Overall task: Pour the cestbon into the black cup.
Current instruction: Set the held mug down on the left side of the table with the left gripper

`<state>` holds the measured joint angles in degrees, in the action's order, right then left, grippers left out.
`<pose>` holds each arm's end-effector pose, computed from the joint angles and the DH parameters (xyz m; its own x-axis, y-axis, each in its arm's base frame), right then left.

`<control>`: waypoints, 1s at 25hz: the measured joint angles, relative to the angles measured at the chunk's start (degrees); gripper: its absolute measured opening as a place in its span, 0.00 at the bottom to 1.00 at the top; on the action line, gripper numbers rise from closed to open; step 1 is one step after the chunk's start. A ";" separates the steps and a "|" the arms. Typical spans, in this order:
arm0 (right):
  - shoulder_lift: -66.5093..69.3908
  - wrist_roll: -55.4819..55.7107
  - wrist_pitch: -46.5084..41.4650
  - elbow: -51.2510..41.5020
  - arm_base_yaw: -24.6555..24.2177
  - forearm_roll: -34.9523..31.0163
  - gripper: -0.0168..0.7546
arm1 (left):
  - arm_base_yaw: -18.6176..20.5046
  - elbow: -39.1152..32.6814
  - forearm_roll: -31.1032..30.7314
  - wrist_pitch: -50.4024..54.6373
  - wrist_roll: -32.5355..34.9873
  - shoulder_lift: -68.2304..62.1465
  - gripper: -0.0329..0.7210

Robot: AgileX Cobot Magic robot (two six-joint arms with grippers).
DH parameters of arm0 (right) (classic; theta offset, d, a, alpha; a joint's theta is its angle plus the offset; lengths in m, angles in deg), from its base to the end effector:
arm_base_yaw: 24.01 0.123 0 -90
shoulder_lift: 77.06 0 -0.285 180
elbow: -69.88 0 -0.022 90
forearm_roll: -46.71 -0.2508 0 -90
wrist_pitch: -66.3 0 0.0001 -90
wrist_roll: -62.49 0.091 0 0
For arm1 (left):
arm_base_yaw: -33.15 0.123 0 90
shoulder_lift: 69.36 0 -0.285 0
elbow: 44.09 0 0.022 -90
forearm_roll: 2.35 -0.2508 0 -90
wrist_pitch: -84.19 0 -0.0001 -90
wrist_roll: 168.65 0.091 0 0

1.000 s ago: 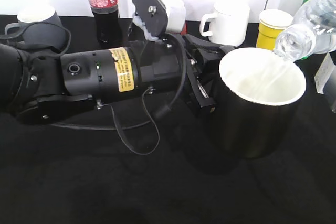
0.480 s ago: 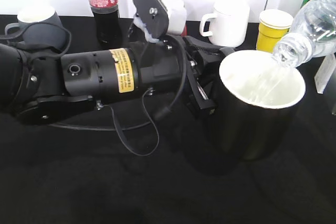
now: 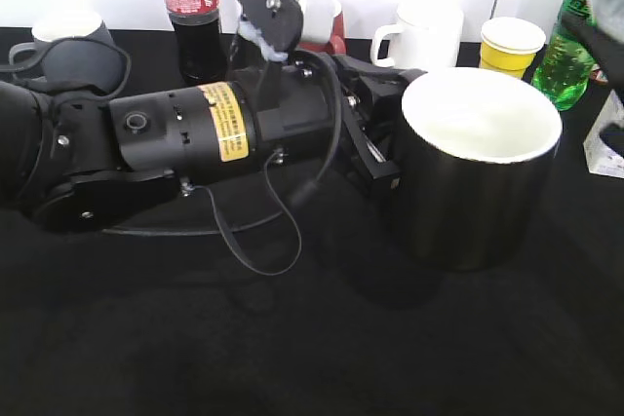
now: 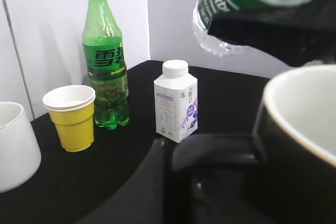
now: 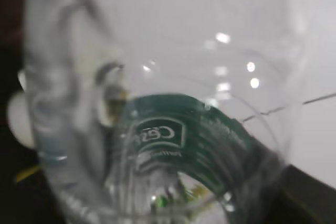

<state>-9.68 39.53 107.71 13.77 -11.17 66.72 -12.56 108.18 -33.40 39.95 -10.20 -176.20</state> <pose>0.1903 0.0645 0.2754 0.3519 -0.5381 -0.7659 -0.2776 0.7214 -0.6344 0.2289 -0.2815 0.2283 -0.0290 0.0713 -0.9970 0.9196 0.3928 0.0013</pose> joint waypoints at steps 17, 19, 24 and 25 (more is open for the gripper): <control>1.40 34.72 -0.87 0.00 0.00 -7.42 0.67 | 31.75 -12.65 1.14 -7.57 4.06 3.87 0.09; 3.96 34.76 0.07 0.00 0.00 -7.47 0.66 | 33.93 -12.65 4.77 -11.85 6.94 0.08 0.09; 6.88 34.76 2.68 0.00 0.00 -7.59 0.66 | 34.19 -12.54 18.59 -19.75 14.45 -12.99 0.09; 6.88 34.76 2.80 0.00 0.00 -7.93 0.66 | 34.26 -12.10 19.76 -19.75 14.89 -14.84 0.09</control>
<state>-2.80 74.29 110.51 13.77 -11.17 58.79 21.70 96.08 -13.63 20.20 4.69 -191.04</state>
